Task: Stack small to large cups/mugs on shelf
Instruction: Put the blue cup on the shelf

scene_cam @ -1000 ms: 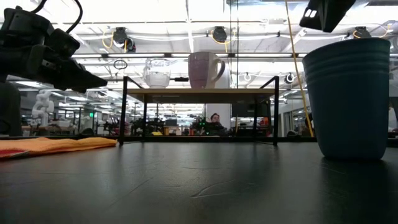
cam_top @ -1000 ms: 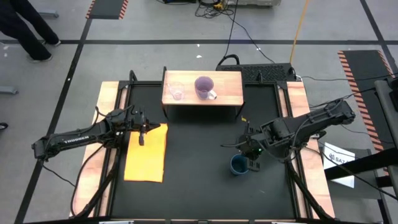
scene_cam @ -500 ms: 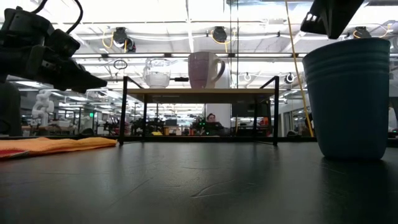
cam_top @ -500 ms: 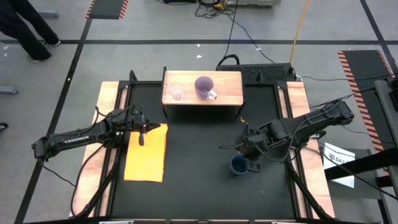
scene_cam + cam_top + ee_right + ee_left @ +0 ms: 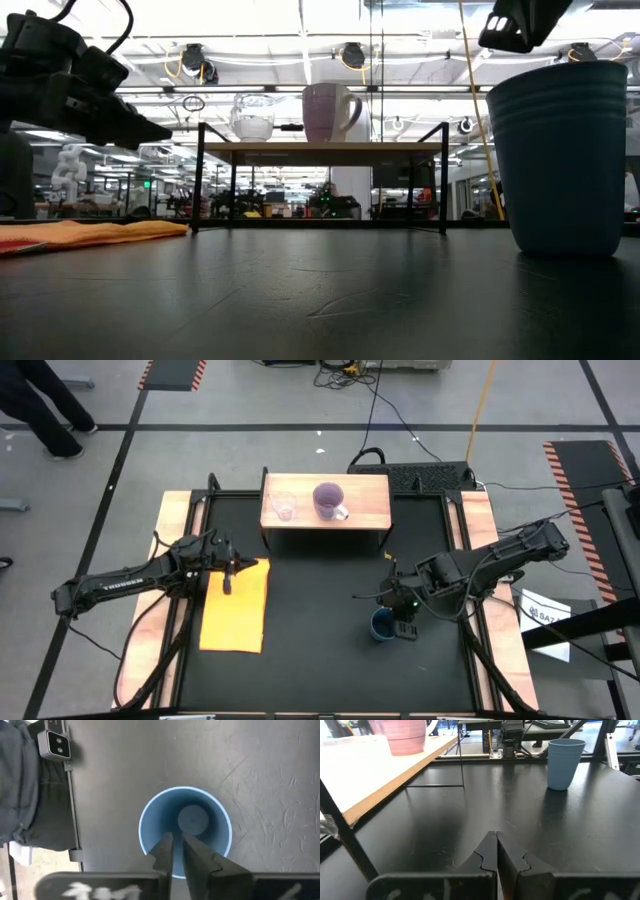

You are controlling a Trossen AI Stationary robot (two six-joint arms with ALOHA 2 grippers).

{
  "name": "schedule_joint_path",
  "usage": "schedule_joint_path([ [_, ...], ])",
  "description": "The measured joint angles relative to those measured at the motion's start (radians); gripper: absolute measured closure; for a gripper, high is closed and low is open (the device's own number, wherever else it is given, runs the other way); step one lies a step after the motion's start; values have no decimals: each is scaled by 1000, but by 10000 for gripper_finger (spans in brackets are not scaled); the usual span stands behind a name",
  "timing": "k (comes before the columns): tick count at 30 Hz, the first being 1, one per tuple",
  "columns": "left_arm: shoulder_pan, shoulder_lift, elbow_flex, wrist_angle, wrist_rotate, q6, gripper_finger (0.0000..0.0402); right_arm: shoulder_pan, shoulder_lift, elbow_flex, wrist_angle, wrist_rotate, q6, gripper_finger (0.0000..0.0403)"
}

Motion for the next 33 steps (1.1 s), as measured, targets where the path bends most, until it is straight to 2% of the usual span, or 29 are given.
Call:
schedule_joint_path([
  [7,0,0,0,-5,15,1,401,0,0,0,5,32,12,299],
  [12,0,0,0,-6,15,5,401,0,0,-1,4,42,12,270],
  [25,0,0,0,-6,17,5,401,0,0,-2,-70,112,27,264],
  [33,0,0,0,-6,17,5,401,0,46,-2,-79,113,24,264],
])
